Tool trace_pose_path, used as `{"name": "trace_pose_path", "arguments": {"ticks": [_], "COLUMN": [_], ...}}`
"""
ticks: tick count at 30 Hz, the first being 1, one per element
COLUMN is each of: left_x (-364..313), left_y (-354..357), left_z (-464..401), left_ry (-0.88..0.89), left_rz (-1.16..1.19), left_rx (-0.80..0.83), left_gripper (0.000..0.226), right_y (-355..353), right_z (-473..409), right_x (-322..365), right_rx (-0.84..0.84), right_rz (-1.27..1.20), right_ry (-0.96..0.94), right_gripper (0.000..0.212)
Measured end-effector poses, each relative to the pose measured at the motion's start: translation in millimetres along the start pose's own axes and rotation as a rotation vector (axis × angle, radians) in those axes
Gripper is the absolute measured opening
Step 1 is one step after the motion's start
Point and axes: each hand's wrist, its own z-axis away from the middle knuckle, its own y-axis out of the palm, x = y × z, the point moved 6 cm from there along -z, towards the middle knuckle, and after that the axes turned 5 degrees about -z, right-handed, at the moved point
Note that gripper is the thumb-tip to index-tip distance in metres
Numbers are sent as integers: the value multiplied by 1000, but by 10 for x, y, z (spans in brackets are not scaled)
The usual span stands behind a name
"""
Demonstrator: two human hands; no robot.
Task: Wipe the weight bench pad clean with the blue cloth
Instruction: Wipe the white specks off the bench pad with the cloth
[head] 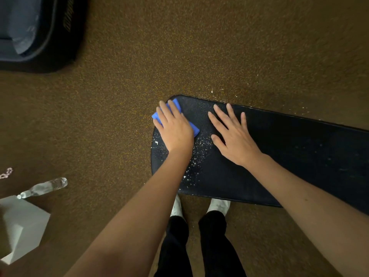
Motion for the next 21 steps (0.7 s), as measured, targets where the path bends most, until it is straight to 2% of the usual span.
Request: {"name": "trace_pose_path", "arguments": {"ticks": [3, 8, 11, 14, 16, 21], "left_x": [-15, -151, -96, 173, 337, 268], "left_y": [7, -83, -142, -94, -58, -41], "left_z": [37, -467, -487, -231, 17, -32], "left_ry": [52, 118, 82, -78, -117, -13], "left_rz": [-19, 91, 147, 177, 148, 4], "left_rx": [11, -14, -49, 20, 57, 66], "left_gripper": [49, 54, 51, 47, 50, 49], "right_y": [-9, 22, 5, -22, -35, -29], "right_z": [8, 3, -1, -2, 8, 2], "right_x": [-10, -12, -2, -16, -22, -7], "right_rx": [16, 27, 28, 43, 53, 54], "right_rz": [22, 92, 88, 75, 67, 54], "right_ry": [-3, 2, 9, 11, 11, 36], "right_gripper": [59, 59, 57, 56, 56, 56]}}
